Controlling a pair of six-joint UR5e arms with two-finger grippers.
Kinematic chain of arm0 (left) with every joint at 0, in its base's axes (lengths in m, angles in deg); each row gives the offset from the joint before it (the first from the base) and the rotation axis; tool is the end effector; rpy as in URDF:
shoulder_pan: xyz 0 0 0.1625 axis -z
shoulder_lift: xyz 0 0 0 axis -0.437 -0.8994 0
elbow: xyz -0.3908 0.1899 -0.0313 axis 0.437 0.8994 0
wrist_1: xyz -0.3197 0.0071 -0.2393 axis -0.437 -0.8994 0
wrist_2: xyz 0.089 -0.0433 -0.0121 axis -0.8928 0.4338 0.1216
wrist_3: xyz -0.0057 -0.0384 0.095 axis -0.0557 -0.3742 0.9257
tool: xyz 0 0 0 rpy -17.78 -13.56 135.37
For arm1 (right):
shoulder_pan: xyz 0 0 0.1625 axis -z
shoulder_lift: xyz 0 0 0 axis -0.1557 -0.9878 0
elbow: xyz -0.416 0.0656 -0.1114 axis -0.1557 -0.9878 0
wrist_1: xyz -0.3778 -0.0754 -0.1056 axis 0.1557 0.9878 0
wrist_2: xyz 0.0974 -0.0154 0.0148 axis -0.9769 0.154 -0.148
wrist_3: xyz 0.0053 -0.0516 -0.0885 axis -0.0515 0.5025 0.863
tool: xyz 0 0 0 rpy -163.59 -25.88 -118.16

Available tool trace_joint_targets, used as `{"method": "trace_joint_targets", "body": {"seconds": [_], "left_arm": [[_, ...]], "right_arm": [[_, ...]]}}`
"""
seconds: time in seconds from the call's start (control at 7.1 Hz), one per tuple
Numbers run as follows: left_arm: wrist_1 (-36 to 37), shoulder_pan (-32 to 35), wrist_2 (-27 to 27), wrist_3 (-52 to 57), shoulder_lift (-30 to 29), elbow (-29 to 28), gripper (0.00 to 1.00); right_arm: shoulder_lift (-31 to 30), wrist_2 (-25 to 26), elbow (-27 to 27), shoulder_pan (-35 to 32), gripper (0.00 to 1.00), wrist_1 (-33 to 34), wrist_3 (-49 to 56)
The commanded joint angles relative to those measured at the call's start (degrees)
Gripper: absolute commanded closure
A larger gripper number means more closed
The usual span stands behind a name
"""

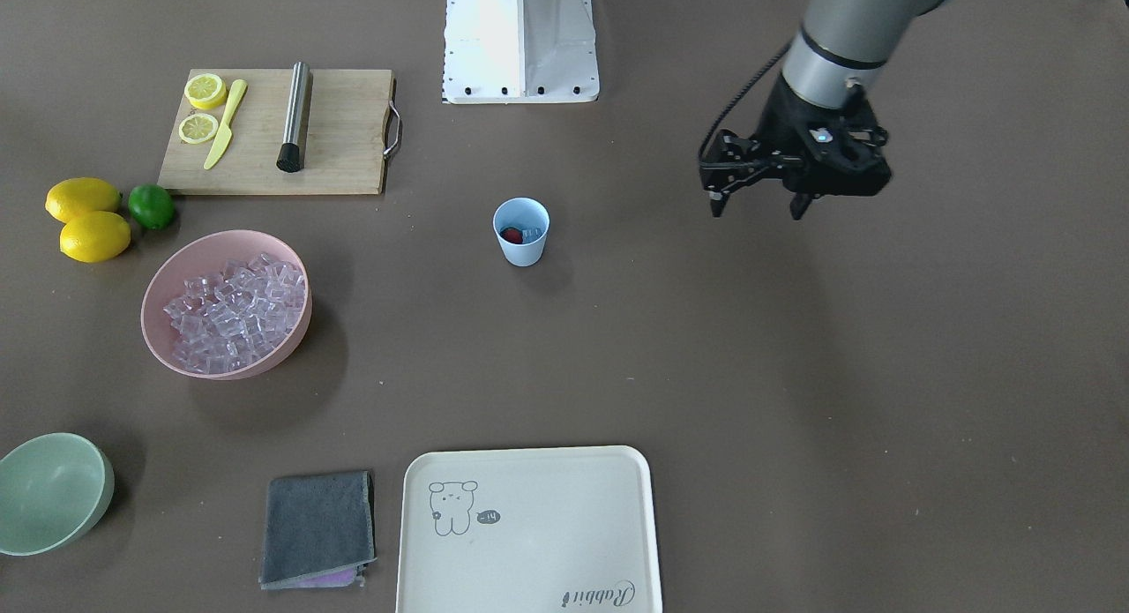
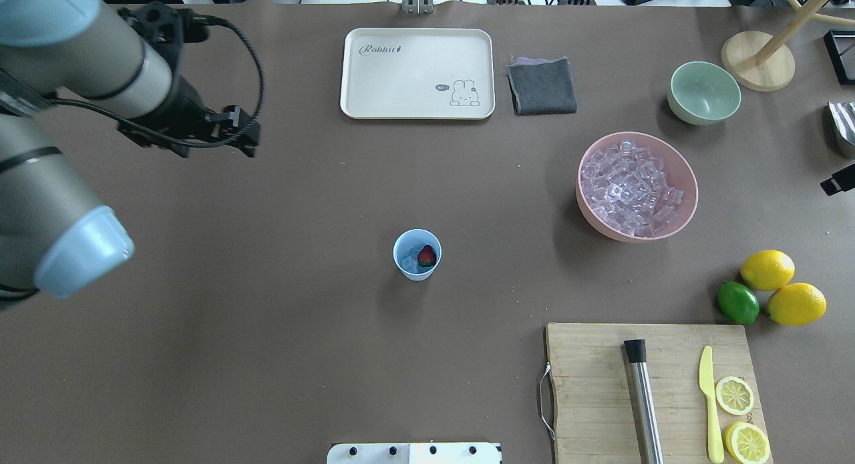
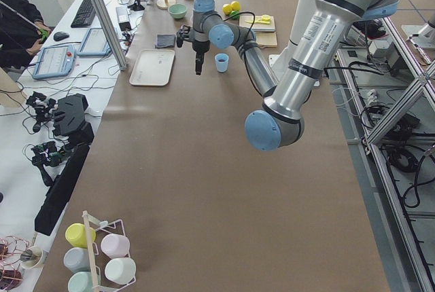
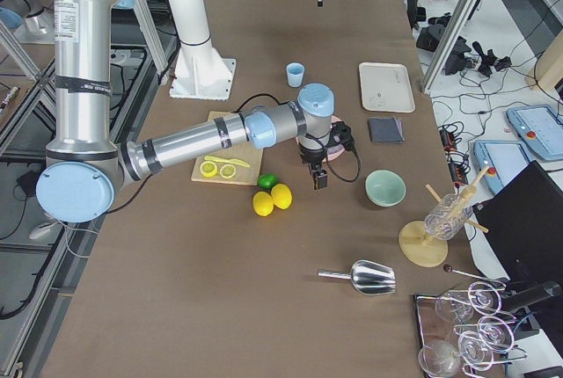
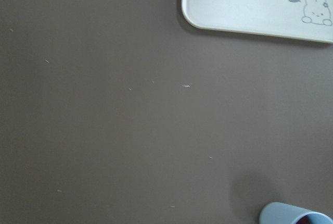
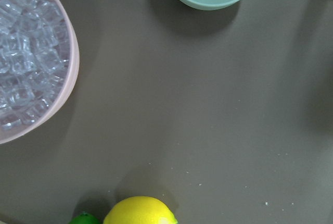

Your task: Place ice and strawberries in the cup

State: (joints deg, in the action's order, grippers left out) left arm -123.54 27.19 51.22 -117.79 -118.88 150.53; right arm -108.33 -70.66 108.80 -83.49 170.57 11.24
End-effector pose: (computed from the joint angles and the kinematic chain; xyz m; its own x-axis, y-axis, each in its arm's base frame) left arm 0.2696 -0.4956 0.2740 0.6767 0.0756 -0.7323 0.0550 0.9867 0.1527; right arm -0.0576 -0.4539 0.5302 0.6751 -0.3701 0.6382 0.2303 0.9275 0.2943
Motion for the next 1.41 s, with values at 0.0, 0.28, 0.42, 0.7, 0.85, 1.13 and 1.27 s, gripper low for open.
{"method": "trace_joint_targets", "body": {"seconds": [0.0, 0.28, 0.42, 0.7, 0.85, 1.13, 1.27], "left_arm": [[0.71, 16.16, 7.17, 29.88, 14.14, -0.05, 0.03], [-0.07, 28.15, 11.67, 49.28, 28.62, -2.94, 0.03], [-1.99, 33.24, 11.77, 57.27, 32.54, -5.83, 0.03], [-2.01, 38.73, 11.77, 58.32, 33.80, -8.31, 0.03], [-2.62, 38.74, 11.86, 58.23, 33.90, -9.36, 0.02], [-2.54, 38.91, 11.86, 58.14, 34.25, -9.81, 0.02], [-2.63, 38.92, 11.86, 58.06, 34.16, -9.64, 0.02]], "right_arm": [[-0.17, -0.41, -4.52, -5.17, 0.01, 0.07, 6.31], [-1.92, -0.23, -6.90, -11.13, 0.00, -0.01, 11.06], [-2.62, 0.29, -7.26, -12.12, 0.00, -0.10, 11.69], [-3.07, 3.18, -8.14, -12.31, 0.00, -0.10, 12.22], [-3.07, 3.20, -8.14, -12.22, 0.00, -0.19, 12.40], [-2.63, 2.84, -7.88, -12.22, 0.00, -0.19, 12.48], [-3.07, 2.76, -7.79, -12.22, 0.00, -0.10, 12.49]]}}
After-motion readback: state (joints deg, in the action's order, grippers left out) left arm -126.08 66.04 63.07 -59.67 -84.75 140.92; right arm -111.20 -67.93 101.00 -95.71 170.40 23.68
